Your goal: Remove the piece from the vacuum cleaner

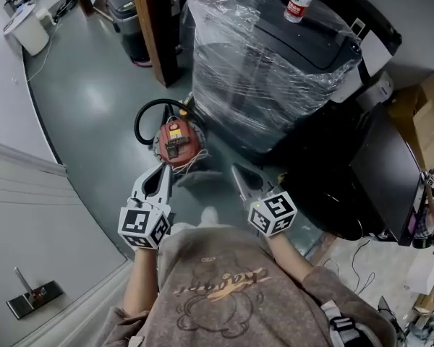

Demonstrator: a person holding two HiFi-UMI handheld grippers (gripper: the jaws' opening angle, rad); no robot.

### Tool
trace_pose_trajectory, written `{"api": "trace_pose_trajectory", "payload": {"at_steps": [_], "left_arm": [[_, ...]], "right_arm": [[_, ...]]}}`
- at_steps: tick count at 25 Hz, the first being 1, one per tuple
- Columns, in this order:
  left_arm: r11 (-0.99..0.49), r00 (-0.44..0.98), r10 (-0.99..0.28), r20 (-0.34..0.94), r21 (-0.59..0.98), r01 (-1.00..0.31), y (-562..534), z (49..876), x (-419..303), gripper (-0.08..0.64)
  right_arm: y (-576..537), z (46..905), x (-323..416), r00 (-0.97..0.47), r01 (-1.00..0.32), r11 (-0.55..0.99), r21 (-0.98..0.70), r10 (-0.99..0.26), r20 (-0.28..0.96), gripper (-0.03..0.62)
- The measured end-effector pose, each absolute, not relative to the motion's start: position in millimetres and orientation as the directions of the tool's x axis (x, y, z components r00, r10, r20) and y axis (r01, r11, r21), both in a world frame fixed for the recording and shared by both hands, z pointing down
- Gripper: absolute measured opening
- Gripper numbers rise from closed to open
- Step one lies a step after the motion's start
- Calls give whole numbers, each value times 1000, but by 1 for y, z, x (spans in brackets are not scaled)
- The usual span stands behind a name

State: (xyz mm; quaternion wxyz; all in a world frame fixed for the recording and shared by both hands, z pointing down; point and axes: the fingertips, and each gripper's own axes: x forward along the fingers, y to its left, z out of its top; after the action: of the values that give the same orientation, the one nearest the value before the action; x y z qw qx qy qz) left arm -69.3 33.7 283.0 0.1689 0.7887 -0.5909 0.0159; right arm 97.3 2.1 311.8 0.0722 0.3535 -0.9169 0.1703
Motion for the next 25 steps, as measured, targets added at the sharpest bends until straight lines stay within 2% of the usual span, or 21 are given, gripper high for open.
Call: {"api": "trace_pose_trajectory", "payload": {"at_steps": [25], "left_arm": [[-312, 355, -910, 212, 211, -926, -25, 266, -99, 1]], "right_arm": [[-44, 286, 73, -686, -723, 637, -266, -708, 168, 0]]}}
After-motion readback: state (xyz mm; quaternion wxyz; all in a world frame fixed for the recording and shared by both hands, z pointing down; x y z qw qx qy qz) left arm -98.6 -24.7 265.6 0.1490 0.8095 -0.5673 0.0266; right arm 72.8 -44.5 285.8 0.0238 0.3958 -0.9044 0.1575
